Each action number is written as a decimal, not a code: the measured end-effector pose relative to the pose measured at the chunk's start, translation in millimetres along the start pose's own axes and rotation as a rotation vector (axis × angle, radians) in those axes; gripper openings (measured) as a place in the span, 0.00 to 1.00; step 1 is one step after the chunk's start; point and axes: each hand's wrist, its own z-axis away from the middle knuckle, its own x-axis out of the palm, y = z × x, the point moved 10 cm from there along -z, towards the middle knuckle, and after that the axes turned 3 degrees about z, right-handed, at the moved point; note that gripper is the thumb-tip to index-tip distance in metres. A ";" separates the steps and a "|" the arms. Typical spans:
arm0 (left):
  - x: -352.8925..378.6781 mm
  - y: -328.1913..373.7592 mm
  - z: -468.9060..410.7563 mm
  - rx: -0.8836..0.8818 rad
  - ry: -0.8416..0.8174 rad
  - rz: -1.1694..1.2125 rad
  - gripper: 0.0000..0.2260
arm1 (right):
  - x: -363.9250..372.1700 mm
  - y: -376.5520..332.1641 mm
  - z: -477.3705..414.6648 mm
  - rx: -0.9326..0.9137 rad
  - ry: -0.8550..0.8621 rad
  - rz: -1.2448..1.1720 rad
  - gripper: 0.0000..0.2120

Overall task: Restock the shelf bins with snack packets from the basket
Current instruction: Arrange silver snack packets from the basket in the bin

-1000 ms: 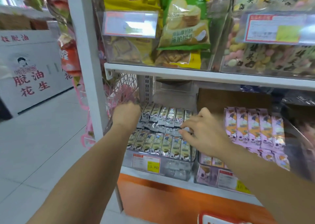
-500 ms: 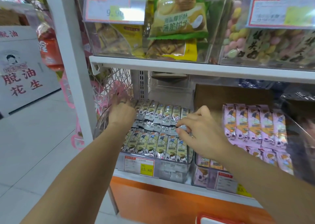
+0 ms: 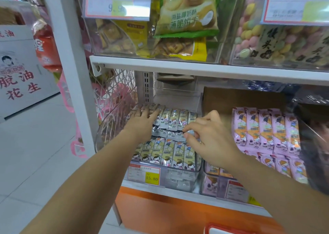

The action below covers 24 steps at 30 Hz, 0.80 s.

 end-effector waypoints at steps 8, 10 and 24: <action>3.2 7.5 -8.2 0.024 -0.044 0.018 0.37 | -0.8 1.1 0.8 0.001 0.033 -0.015 0.29; 2.7 4.3 -10.8 0.025 -0.028 0.010 0.32 | -1.5 1.3 0.2 -0.003 0.041 -0.016 0.28; 6.0 8.8 -3.9 -0.032 -0.076 -0.018 0.41 | 0.0 4.2 1.7 0.027 0.046 -0.042 0.29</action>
